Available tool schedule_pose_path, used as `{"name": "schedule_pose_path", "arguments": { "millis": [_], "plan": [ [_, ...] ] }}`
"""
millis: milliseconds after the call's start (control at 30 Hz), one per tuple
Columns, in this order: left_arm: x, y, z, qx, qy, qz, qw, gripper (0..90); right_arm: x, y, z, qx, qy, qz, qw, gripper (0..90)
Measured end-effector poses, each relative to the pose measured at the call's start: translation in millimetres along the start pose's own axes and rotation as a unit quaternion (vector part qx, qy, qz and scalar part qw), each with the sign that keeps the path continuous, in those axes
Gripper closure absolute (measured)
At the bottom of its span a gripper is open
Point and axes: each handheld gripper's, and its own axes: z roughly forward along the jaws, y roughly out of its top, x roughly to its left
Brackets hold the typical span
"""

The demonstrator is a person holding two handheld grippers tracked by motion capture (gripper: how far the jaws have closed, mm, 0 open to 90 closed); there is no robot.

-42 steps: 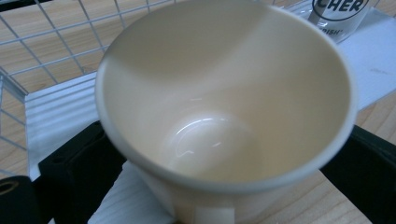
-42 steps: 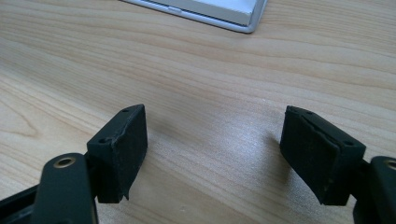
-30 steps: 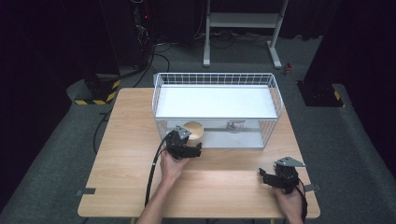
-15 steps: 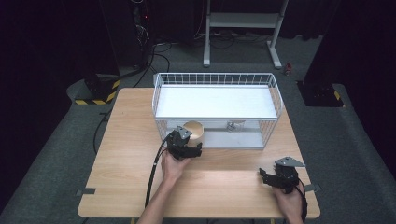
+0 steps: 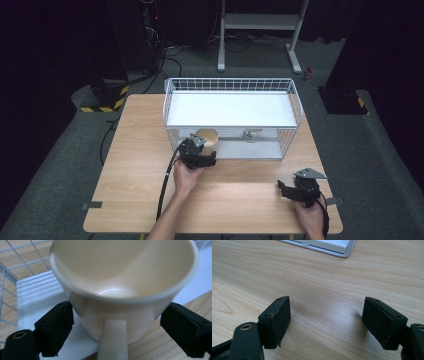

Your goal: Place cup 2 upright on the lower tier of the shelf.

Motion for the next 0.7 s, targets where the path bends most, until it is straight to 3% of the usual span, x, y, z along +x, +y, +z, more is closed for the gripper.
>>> {"name": "schedule_pose_path", "arguments": {
  "millis": [133,233,633,700],
  "plan": [
    [0.7,-0.5,2.0,0.0,0.008,0.008,0.9999,22.4,0.0,0.0,0.0,0.0,0.0,0.0,1.0,23.1],
    [0.7,-0.5,4.9,-0.002,0.005,-0.005,1.0,23.7,0.0,0.0,0.0,0.0,0.0,0.0,1.0,23.1],
    [2.3,-1.3,17.3,0.007,0.02,-0.003,0.9998,37.5,0.0,0.0,0.0,0.0,0.0,0.0,1.0,23.1],
    [2.2,-1.8,19.5,0.006,0.019,-0.012,0.9997,39.5,0.0,0.0,0.0,0.0,0.0,0.0,1.0,23.1]
  ]
}}
